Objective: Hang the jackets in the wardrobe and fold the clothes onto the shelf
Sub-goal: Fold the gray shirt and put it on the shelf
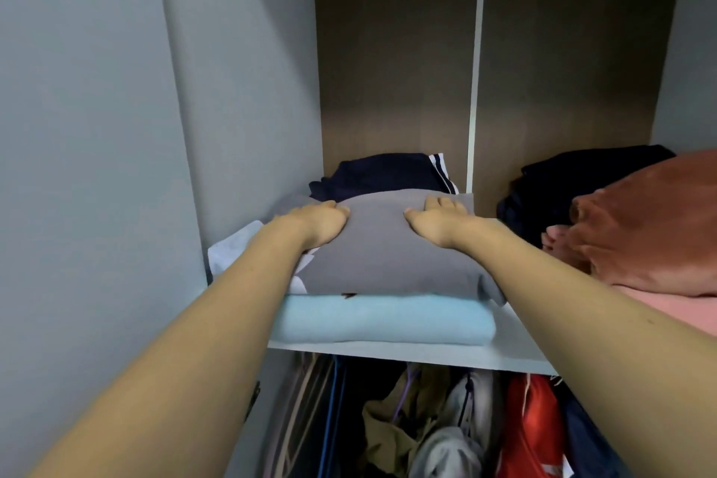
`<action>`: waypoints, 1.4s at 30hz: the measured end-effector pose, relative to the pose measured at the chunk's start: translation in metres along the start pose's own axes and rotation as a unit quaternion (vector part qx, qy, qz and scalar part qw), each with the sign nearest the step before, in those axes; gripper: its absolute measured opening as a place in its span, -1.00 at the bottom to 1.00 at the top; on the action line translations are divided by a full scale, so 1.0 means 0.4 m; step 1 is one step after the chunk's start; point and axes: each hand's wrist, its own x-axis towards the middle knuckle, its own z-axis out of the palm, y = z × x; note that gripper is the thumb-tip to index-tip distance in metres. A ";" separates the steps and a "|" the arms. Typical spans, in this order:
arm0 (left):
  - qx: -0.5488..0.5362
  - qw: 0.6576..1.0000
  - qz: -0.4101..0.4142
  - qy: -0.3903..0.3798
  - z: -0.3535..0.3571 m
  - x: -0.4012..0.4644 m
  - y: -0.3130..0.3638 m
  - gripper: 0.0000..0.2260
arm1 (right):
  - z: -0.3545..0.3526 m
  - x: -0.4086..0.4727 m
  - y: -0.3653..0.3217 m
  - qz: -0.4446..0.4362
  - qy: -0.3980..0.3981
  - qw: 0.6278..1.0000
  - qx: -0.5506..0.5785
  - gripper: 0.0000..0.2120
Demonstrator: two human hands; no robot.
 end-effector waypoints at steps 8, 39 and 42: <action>-0.014 0.997 -0.008 0.070 -0.031 -0.070 0.021 -0.57 | -0.038 -0.026 0.001 -0.038 0.021 0.999 0.030 -0.43; 0.200 0.873 -0.252 0.366 -0.195 -1.351 -0.074 -0.72 | -0.131 -0.949 -0.624 -0.700 0.458 0.547 -0.024 -0.54; 0.116 0.894 -0.247 0.354 -0.195 -1.361 -0.095 -0.74 | -0.135 -0.956 -0.615 -0.684 0.481 0.539 -0.104 -0.54</action>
